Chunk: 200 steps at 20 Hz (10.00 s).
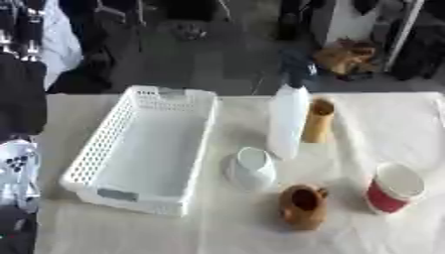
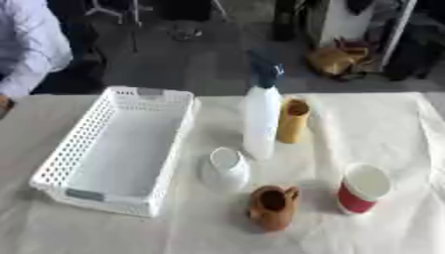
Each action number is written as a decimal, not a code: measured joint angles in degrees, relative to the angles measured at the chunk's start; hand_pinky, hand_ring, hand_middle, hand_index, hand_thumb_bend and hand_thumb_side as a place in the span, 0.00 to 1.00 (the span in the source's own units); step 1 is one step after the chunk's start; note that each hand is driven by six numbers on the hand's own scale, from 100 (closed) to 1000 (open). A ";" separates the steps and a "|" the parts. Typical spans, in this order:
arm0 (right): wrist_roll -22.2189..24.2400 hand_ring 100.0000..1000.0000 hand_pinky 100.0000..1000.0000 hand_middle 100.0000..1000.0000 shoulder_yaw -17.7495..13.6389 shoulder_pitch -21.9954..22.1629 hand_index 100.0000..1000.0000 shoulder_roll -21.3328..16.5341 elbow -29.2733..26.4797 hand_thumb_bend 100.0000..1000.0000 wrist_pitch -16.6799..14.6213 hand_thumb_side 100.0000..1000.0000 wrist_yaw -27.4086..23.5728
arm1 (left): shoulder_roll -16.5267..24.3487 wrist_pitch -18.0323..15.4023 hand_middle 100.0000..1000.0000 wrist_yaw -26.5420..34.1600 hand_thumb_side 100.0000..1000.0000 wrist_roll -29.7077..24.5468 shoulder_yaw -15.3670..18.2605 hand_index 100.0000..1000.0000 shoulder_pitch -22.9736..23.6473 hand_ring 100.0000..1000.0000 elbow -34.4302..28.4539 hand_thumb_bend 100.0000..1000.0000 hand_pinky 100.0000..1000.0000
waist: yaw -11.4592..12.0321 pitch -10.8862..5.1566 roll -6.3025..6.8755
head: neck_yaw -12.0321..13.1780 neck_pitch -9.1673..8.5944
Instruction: Pick up objects on the table and place them in the box.
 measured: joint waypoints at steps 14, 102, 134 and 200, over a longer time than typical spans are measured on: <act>26.66 0.92 0.86 0.91 3.26 0.35 0.93 -13.23 0.00 0.03 15.77 1.00 -2.99 | 0.00 1.17 0.86 -0.21 0.80 -0.56 -0.01 0.90 0.57 0.95 0.00 0.00 0.96 | -0.72 -1.18 -1.73 | -4.37 -0.39; 97.47 1.00 0.72 1.00 42.54 -16.10 1.00 -30.82 35.67 0.73 22.41 0.60 -33.76 | -0.93 7.03 0.76 -0.61 0.85 -6.77 -1.11 0.81 1.59 0.87 0.00 0.00 0.95 | 2.18 -2.57 -4.12 | -8.83 0.61; 97.83 0.95 0.59 0.98 45.95 -15.15 0.99 -31.79 33.56 0.72 22.05 0.34 -39.56 | -1.00 9.77 0.72 -0.68 0.87 -6.93 -0.74 0.79 1.71 0.82 0.00 0.00 0.95 | 2.20 -2.58 -5.00 | -8.89 0.66; 100.22 0.76 0.35 0.80 45.48 -17.27 0.65 -30.13 38.05 0.41 19.66 0.23 -32.99 | -1.50 11.31 0.71 0.27 0.88 -7.28 -0.32 0.78 2.08 0.77 0.00 0.00 0.96 | 2.78 -2.07 -4.90 | -9.67 0.38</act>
